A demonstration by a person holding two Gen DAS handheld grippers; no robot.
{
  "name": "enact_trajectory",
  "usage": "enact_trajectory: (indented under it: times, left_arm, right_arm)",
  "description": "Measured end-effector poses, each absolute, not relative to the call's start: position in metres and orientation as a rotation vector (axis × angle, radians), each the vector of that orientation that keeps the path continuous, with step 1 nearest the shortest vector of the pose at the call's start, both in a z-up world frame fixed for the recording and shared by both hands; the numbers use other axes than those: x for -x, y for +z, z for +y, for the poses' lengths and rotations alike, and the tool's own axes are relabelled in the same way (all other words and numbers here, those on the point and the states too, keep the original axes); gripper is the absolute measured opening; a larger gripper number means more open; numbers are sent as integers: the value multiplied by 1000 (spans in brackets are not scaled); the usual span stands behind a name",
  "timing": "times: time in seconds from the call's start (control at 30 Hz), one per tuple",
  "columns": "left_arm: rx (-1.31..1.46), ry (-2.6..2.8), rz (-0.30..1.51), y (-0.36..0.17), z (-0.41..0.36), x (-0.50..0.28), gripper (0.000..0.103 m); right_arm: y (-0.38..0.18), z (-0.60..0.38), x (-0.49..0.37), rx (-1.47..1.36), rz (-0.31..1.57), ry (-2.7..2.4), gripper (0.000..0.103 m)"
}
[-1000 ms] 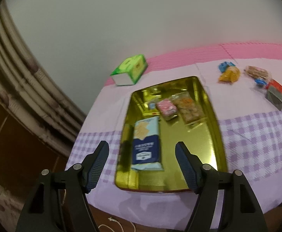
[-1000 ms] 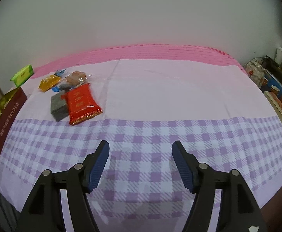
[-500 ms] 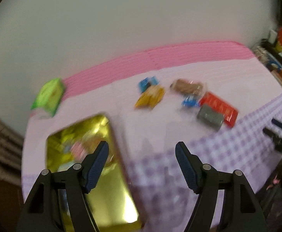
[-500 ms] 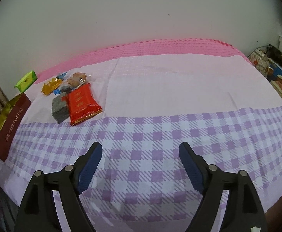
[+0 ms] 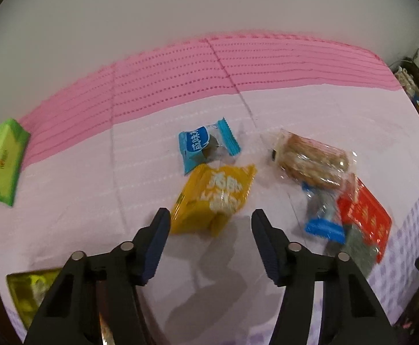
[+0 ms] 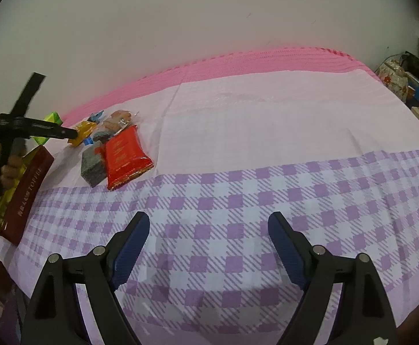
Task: Organize snacks
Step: 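Grasp the yellow wrapped snack pack with the left gripper, then grasp the grey-green block with the right gripper while the left gripper holds the yellow pack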
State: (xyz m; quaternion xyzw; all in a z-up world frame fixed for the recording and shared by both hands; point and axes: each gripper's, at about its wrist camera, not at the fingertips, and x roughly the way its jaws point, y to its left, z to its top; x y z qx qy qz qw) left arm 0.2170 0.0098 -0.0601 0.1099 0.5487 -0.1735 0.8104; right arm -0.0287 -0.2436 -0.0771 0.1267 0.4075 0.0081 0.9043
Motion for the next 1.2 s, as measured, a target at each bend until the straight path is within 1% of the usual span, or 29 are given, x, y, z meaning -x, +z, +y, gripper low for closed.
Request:
enact_trajectory:
  times: [0.03, 0.1, 0.13, 0.17, 0.2, 0.3, 0.6, 0.7, 0.83, 0.93, 0.97, 1.0, 1.2]
  left_arm:
    - [-228, -367, 1180, -64, 9, -221, 53]
    - [-214, -368, 1198, -71, 7, -231, 41]
    - [-216, -356, 1207, -75, 6, -234, 37]
    - [-217, -347, 1203, -77, 6, -235, 35]
    - [-219, -344, 1190, -76, 5, -235, 32]
    - [-246, -329, 1195, -72, 0, -223, 27]
    - [-83, -446, 1123, -19, 9, -107, 27]
    - [-76, -456, 1095, -6, 16, -68, 27]
    - [-71, -438, 1077, 6, 32, -31, 27]
    - [-70, -421, 1073, 10, 43, -16, 27]
    - [-59, -414, 1070, 14, 49, -11, 27]
    - [-53, -411, 1070, 15, 52, -10, 27]
    - [-55, -370, 1039, 29, 75, 0, 27]
  right_arm:
    - [-77, -244, 28, -263, 843, 18, 83]
    - [-78, -243, 27, -265, 846, 24, 83]
    - [-78, -243, 26, -264, 848, 26, 83]
    - [-79, -242, 25, -263, 851, 28, 83]
    - [-79, -241, 24, -262, 852, 28, 83]
    - [-81, -240, 22, -258, 859, 25, 83]
    - [-78, -237, 27, -244, 822, 22, 83]
    - [-70, -228, 31, -216, 787, 79, 82]
    - [-53, -202, 21, -201, 770, 265, 73]
    - [-43, -178, 3, -161, 759, 382, 60]
    - [-41, -168, -9, -146, 765, 420, 54]
    - [-41, -162, -18, -138, 772, 440, 52]
    - [-48, -121, -65, -32, 818, 507, 52]
